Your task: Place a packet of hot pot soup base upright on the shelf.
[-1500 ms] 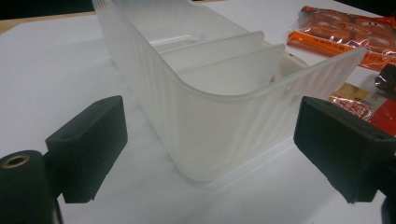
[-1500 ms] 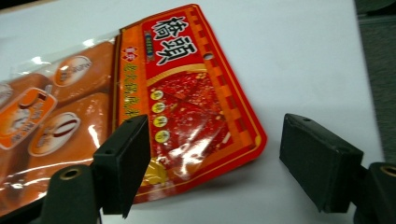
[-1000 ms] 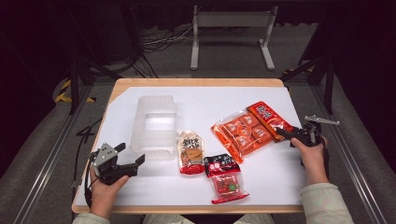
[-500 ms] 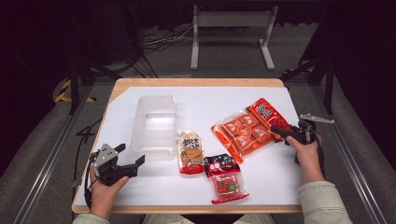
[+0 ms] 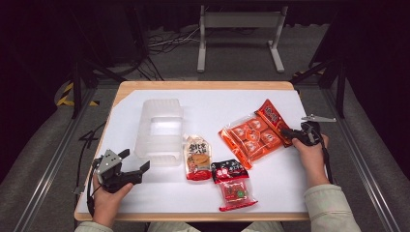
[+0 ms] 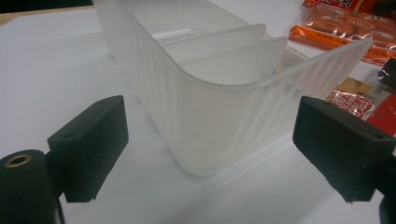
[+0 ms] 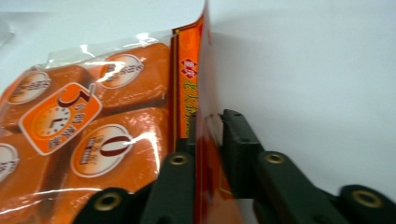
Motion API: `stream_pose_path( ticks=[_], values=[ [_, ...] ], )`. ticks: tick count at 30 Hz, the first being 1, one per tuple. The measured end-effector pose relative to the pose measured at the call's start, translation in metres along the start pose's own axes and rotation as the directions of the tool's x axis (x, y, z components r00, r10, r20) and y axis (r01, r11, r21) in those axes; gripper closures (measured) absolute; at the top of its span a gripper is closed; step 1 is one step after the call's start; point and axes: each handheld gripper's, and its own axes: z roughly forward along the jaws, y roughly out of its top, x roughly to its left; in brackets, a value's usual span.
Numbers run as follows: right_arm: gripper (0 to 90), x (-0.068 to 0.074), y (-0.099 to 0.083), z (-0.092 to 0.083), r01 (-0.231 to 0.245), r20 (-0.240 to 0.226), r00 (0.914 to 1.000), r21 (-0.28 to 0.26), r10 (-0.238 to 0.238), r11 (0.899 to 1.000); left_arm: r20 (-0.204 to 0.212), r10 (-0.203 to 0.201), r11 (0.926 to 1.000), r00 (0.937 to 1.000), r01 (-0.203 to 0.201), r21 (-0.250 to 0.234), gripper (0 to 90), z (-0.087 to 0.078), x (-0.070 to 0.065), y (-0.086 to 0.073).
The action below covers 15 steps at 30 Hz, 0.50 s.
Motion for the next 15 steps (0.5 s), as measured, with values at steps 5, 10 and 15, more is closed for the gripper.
stream_pose_path(
  ticks=[5, 10, 15],
  values=[
    [90.0, -0.005, 0.000, -0.001, -0.010, 0.021, 0.9997, -0.013, 0.011, 1.000, -0.007, 0.003, 0.9996, 1.0000, -0.003, -0.030, 12.1, -0.001, 0.000, -0.001],
    [90.0, -0.004, 0.002, -0.004, -0.002, 0.021, 0.9998, -0.021, 0.002, 1.000, 0.010, 0.018, 0.9995, 0.9998, -0.018, -0.027, 21.0, -0.004, -0.001, 0.002],
    [90.0, -0.002, 0.006, -0.011, -0.002, 0.019, 0.9998, -0.032, 0.002, 0.999, 0.016, -0.022, 0.9997, 0.9996, 0.022, -0.013, 18.9, -0.008, 0.001, 0.005]
  ],
)
